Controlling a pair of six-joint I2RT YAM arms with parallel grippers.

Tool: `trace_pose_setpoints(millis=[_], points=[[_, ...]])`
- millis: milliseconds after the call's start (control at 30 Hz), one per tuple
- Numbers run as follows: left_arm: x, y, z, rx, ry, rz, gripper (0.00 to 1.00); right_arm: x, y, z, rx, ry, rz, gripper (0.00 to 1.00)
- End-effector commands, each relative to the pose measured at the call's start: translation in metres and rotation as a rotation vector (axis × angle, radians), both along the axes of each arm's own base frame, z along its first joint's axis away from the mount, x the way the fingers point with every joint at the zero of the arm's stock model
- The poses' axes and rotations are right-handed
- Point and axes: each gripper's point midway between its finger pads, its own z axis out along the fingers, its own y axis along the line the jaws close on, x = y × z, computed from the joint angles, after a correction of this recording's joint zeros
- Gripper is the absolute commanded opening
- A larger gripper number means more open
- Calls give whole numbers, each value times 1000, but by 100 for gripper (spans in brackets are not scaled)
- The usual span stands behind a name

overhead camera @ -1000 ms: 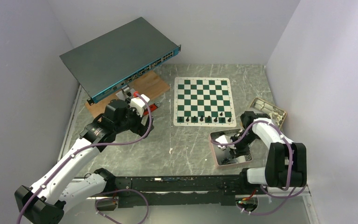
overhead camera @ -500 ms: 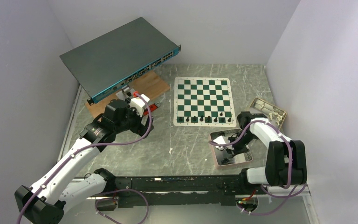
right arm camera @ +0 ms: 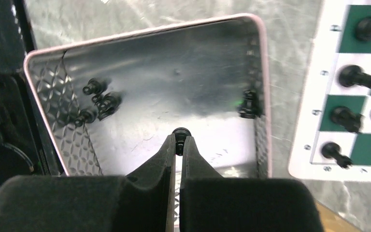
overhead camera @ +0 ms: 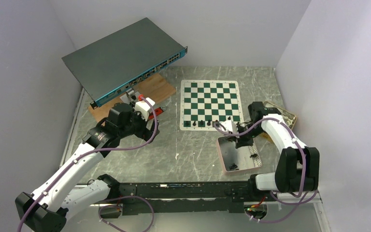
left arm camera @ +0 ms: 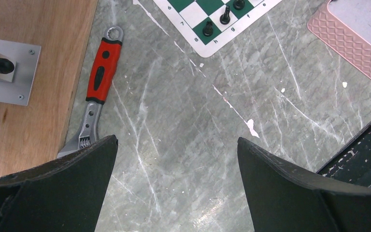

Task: Set up the chess pieces on the board

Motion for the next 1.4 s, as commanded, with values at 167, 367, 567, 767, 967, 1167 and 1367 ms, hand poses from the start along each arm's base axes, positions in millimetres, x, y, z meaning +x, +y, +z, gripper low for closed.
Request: trace_pose_setpoints(millis=[167,367,567,767,967,1167,1367], points=[[3,-5,11,-36,-28,-16,100,75,13,57,85,-18,-497,0],[2,-5,11,-36,-30,-17,100,134,-2,53,49,-76,-766,0],[2,-5,11,-35,-28,-19,100,170,-11,36,19,-81,-896,0],[2,-5,10,-34,-27,-20,100,195,-23,17,-31,-117,-963,0],[3,-4,9,-30,-25,-16,100,203,-31,-3,-78,-119,-990,0],[3,-5,8,-28,-23,-16,100,211,-32,-10,-83,-117,-998,0],[4,-4,7,-25,-22,-14,100,214,-32,-16,-90,-109,-1001,0]])
